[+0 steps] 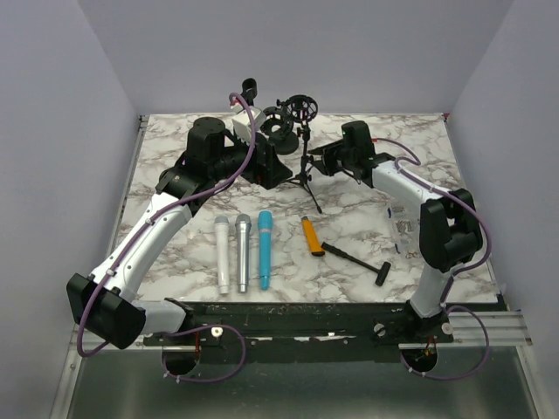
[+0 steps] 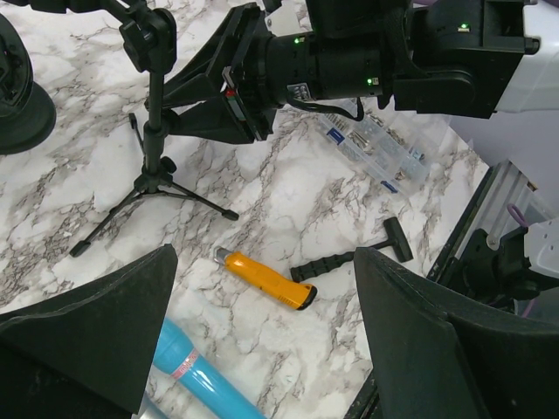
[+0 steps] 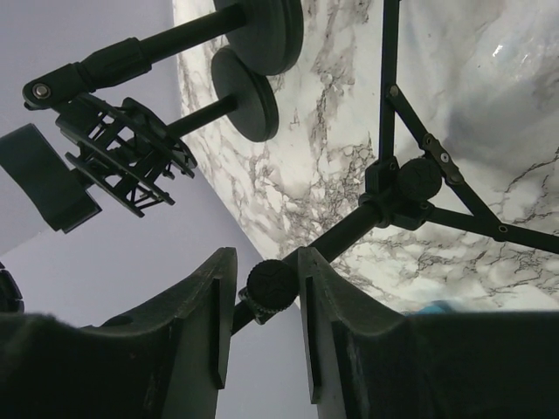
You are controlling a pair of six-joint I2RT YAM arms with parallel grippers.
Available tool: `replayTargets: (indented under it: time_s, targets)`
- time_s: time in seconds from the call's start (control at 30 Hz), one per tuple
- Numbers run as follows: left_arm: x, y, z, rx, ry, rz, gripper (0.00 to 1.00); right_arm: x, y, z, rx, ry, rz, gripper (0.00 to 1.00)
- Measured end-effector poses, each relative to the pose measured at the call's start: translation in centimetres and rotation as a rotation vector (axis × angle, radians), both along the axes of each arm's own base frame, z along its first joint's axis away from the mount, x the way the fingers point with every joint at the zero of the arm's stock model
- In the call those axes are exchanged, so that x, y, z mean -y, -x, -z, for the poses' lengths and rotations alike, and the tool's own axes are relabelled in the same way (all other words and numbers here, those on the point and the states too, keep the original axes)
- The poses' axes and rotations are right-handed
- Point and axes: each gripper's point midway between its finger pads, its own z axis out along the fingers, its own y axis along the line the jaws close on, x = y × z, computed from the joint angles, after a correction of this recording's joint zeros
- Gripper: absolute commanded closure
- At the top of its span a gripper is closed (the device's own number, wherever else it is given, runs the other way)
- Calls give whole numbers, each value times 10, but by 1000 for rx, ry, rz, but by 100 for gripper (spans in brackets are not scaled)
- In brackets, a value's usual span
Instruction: Remove the microphone from the stand
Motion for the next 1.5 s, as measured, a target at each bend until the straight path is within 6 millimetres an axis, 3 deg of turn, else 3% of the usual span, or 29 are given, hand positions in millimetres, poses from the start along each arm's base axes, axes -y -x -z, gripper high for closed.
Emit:
replayTargets:
  time_s: [0.1, 0.23, 0.57, 1.0, 1.5]
  targets:
    - [0, 0, 0, 0, 0, 0, 16, 0, -1, 2, -5, 9, 0, 78]
    - [0, 0, 0, 0, 0, 1, 16, 0, -1, 2, -5, 9, 1, 99]
    - [0, 0, 0, 2, 1, 1, 16, -1, -5, 5, 103, 29, -42, 99]
    - [1, -1, -4, 12, 9, -2, 16, -4, 1, 3, 803, -205, -137, 99]
    - [0, -1, -2, 10, 8, -2, 16, -9, -20, 7, 925, -236, -239, 99]
